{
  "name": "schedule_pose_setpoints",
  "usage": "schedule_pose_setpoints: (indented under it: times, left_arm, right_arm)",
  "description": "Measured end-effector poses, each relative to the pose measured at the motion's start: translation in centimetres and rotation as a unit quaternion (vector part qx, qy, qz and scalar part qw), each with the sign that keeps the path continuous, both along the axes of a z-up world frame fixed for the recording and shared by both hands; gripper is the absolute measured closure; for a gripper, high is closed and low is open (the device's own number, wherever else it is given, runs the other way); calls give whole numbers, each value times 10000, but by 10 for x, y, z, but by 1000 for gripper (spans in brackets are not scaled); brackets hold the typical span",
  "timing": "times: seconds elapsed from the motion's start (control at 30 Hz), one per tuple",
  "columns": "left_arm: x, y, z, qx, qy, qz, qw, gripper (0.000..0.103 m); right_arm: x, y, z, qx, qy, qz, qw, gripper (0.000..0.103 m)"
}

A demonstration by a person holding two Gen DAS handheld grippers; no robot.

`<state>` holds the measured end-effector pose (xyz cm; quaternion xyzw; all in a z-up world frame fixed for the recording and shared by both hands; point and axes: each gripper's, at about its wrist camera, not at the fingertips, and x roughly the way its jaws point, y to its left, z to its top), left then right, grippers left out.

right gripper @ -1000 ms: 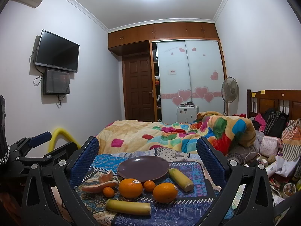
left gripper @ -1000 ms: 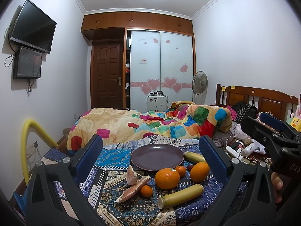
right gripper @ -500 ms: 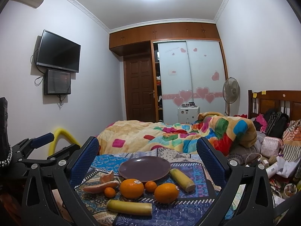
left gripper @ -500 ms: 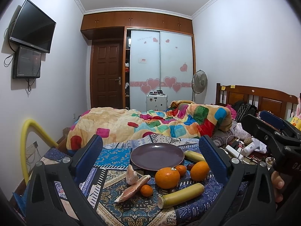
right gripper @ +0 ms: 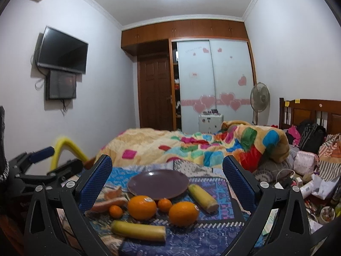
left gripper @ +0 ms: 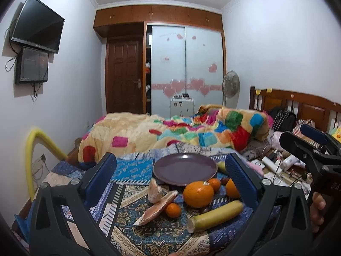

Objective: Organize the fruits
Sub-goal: 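Grasp a peeled pomelo segment with the left tool while the right tool grasps the large orange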

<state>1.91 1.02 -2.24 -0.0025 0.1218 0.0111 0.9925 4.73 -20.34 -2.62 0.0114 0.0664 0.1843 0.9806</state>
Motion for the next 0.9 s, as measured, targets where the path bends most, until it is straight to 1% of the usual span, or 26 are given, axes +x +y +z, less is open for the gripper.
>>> schedule_pose_setpoints:
  times: [0.1, 0.2, 0.37, 0.53, 0.6, 0.63, 0.67, 0.7, 0.77, 0.9]
  left_arm:
    - [13, 7, -12, -18, 268, 32, 9996, 0]
    - [29, 16, -27, -138, 637, 28, 9979, 0]
    - [57, 31, -56, -281, 1230, 70, 9920, 0]
    - [77, 42, -74, -366, 1618, 46, 9861, 0]
    - [87, 44, -81, -390, 1779, 35, 9833, 9]
    - [91, 45, -85, -401, 1864, 16, 9817, 17]
    - [95, 45, -88, -425, 1946, -7, 9800, 21]
    - [100, 46, -91, -470, 2023, -29, 9782, 24]
    - [108, 47, -97, -547, 2168, -60, 9747, 34]
    - [117, 49, -101, -709, 2269, -133, 9712, 38]
  right_arm:
    - [12, 1, -12, -216, 200, -107, 9995, 0]
    - [27, 0, -27, -394, 467, -193, 9979, 0]
    - [47, -7, -49, -608, 866, -244, 9941, 0]
    - [67, -11, -68, -873, 1285, -166, 9877, 0]
    - [74, -13, -74, -906, 1456, -62, 9852, 0]
    - [78, -11, -78, -896, 1511, -24, 9844, 0]
    - [80, -11, -79, -885, 1564, 14, 9837, 0]
    - [82, -11, -81, -871, 1620, 56, 9829, 0]
    - [87, -10, -82, -852, 1717, 153, 9813, 0]
    - [97, -3, -83, -969, 1800, 261, 9785, 0]
